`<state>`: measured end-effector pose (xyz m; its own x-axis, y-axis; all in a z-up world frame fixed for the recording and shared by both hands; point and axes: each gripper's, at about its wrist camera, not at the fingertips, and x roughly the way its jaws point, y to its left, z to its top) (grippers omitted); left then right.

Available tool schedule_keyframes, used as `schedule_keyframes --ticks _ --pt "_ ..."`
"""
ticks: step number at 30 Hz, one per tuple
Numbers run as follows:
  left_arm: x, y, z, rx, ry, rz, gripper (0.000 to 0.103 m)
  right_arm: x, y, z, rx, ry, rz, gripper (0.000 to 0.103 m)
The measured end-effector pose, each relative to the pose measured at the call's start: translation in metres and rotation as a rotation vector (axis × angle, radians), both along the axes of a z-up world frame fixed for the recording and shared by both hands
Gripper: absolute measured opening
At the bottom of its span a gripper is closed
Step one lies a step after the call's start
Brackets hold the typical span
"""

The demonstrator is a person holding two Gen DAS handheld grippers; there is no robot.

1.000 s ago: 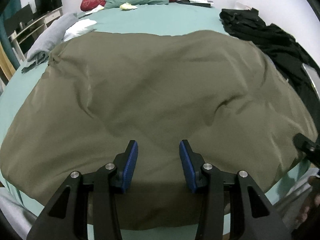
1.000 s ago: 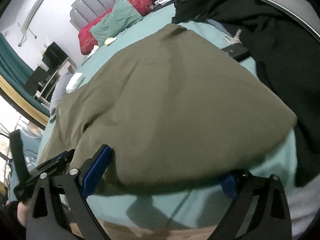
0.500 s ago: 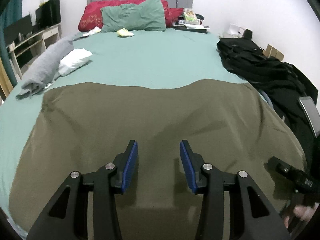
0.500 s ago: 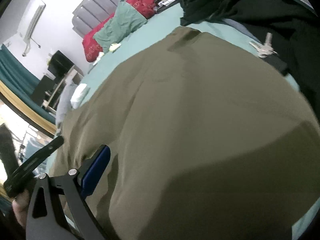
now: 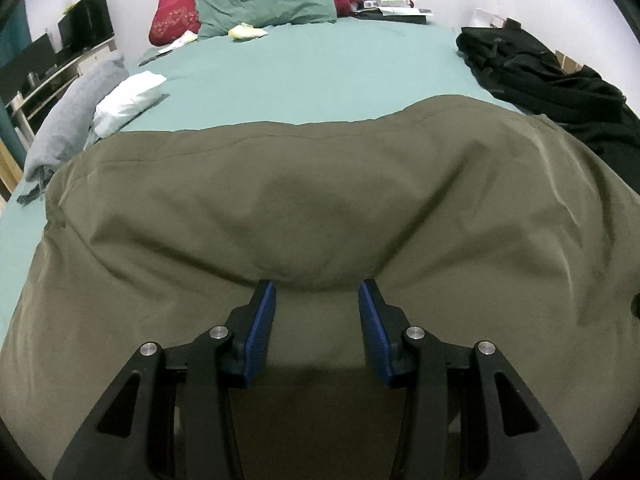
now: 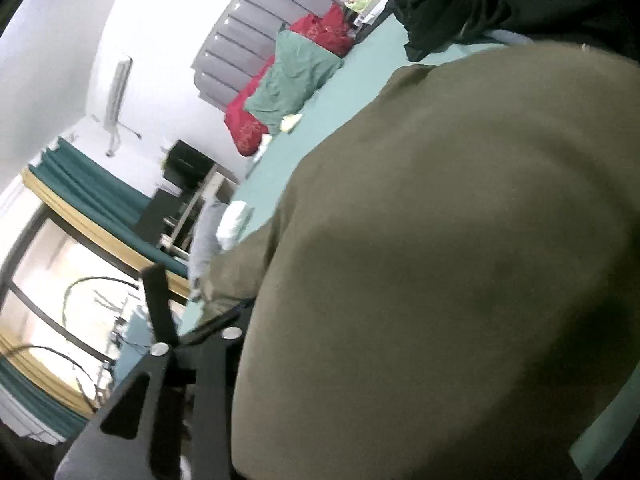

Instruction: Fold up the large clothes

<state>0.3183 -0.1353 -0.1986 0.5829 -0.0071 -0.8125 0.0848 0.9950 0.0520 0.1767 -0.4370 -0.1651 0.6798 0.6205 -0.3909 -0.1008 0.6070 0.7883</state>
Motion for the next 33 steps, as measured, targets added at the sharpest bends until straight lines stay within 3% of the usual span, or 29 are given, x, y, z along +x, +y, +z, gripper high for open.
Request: schedule_keyframes --ticks 3,9,12,17,22,27,31,33 --pt "0.000 0.001 0.000 -0.006 -0.006 0.000 0.046 -0.004 0.006 0.006 -0.017 -0.016 -0.007 0.032" --pt "0.001 0.006 0.002 -0.037 0.001 -0.006 0.046 -0.014 0.027 0.030 -0.146 -0.082 -0.020 0.027" --pt "-0.002 0.020 0.014 -0.109 0.000 0.000 0.046 -0.016 0.033 0.043 -0.175 -0.090 -0.025 0.026" --pt "-0.025 0.071 0.045 -0.209 -0.064 0.029 0.046 -0.020 0.056 0.081 -0.272 -0.128 -0.016 0.026" --pt "-0.054 0.142 0.056 -0.228 -0.063 0.041 0.046 -0.014 0.097 0.120 -0.388 -0.173 0.017 0.026" --pt "-0.092 0.216 0.064 -0.113 -0.165 0.138 0.046 -0.006 0.155 0.149 -0.519 -0.216 0.073 0.026" --pt "-0.097 0.269 0.065 -0.205 -0.142 0.243 0.046 0.005 0.212 0.160 -0.604 -0.242 0.147 0.026" --pt "-0.099 0.291 0.066 -0.253 -0.142 0.272 0.046 0.013 0.231 0.156 -0.558 -0.228 0.189 0.026"
